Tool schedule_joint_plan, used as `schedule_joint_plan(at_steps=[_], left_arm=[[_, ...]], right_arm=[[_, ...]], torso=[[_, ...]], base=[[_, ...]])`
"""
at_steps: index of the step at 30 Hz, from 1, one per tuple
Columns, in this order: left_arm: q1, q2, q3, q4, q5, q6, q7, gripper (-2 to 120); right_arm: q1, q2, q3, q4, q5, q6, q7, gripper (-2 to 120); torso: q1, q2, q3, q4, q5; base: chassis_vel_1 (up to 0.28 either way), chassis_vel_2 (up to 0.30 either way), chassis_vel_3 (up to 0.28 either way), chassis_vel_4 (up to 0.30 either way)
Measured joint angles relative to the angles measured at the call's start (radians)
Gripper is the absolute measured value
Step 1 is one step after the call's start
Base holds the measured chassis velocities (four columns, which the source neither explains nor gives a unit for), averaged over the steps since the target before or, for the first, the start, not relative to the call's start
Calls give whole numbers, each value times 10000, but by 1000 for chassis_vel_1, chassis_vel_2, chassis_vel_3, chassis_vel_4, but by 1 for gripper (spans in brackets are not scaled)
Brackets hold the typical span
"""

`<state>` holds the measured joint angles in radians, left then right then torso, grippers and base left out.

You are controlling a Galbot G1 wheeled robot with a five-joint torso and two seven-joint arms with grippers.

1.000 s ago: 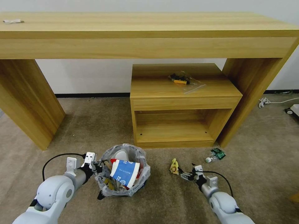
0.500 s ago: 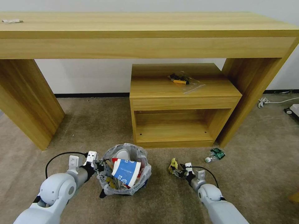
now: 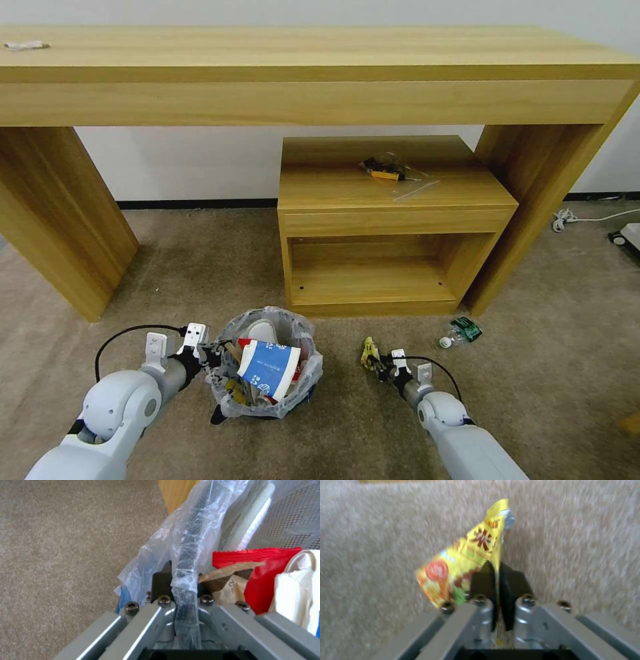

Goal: Pick up the trash bin and place the garbage on the floor into it.

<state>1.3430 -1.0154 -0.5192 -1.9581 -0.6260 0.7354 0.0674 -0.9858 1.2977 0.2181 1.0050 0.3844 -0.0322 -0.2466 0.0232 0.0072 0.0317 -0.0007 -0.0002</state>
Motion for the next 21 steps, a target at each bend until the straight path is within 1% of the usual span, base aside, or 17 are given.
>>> schedule_joint_plan(at_steps=[1,2,4,5,6,7,8,9,10,11,13,14,15,16,17,18,21], left_arm=[[0,0,0,0,0,0,0,0],[-1,0,8,-9,0,0,0,0],[-7,-8,45,-53,1,0,-3,0],[-7,-8,45,-53,1,0,-3,0],[-10,-10,55,-58,0,0,-4,0],[-24,-13,68,-60,0,0,-5,0],[-57,-15,83,-60,0,0,-6,0],[-57,-15,83,-60,0,0,-6,0],[-73,-14,87,-56,0,0,-7,0],[-87,-10,96,-50,0,0,-6,0],[-128,15,125,-41,-1,0,-4,0],[-128,15,125,-41,-1,0,-4,0],[-133,31,141,-43,-2,0,-5,0],[-134,63,167,-53,-4,0,-5,0],[-134,85,187,-65,-6,0,-4,0],[-134,85,187,-65,-6,0,-4,0],[-150,163,271,-65,-1,0,7,0]], right_arm=[[0,0,0,0,0,0,0,3],[-78,-25,43,179,-23,29,19,0],[-473,-253,223,1156,-128,114,44,0],[-473,-253,223,1156,-128,114,44,0],[-582,-341,260,1445,-145,121,43,0],[-784,-500,346,2002,-187,133,34,0],[-1119,-797,513,2892,-274,155,-28,0],[-1119,-797,513,2892,-274,155,-28,0],[-1258,-950,594,3263,-302,157,-60,0],[-1393,-1108,682,3618,-323,158,-87,0],[-1744,-1662,928,4623,-337,159,-140,0],[-1744,-1662,928,4623,-337,159,-140,0],[-1839,-1859,981,4985,-321,157,-146,0],[-1989,-2249,1054,5747,-236,124,-173,0],[-2056,-2503,1068,6249,-126,58,-218,0],[-2056,-2503,1068,6249,-126,58,-218,0],[-2064,-3302,741,7781,345,-212,-289,0]], torso=[[0,0,0,0,0],[0,0,0,0,1],[0,0,0,0,2],[0,0,0,0,2],[0,0,0,0,1],[0,0,0,-1,-1],[-1,0,-1,0,2],[-1,0,-1,0,2],[-1,0,-1,-1,2],[-1,0,-1,0,1],[-1,0,0,-3,1],[-1,0,0,-3,1],[-1,0,0,-4,2],[-2,0,-1,-3,2],[-1,0,-1,-2,-2],[-1,0,-1,-2,-2],[-1,1,-1,0,-1]], base=[[0,0,0,0],[0,0,0,0],[0,0,0,0],[0,0,0,0],[0,0,0,0],[0,0,0,0],[0,0,0,0],[0,0,0,0],[0,0,0,0],[0,0,0,0],[0,0,0,0],[0,0,0,0],[0,0,0,0],[0,0,0,0],[0,0,0,0],[0,0,0,0],[0,0,0,0]])
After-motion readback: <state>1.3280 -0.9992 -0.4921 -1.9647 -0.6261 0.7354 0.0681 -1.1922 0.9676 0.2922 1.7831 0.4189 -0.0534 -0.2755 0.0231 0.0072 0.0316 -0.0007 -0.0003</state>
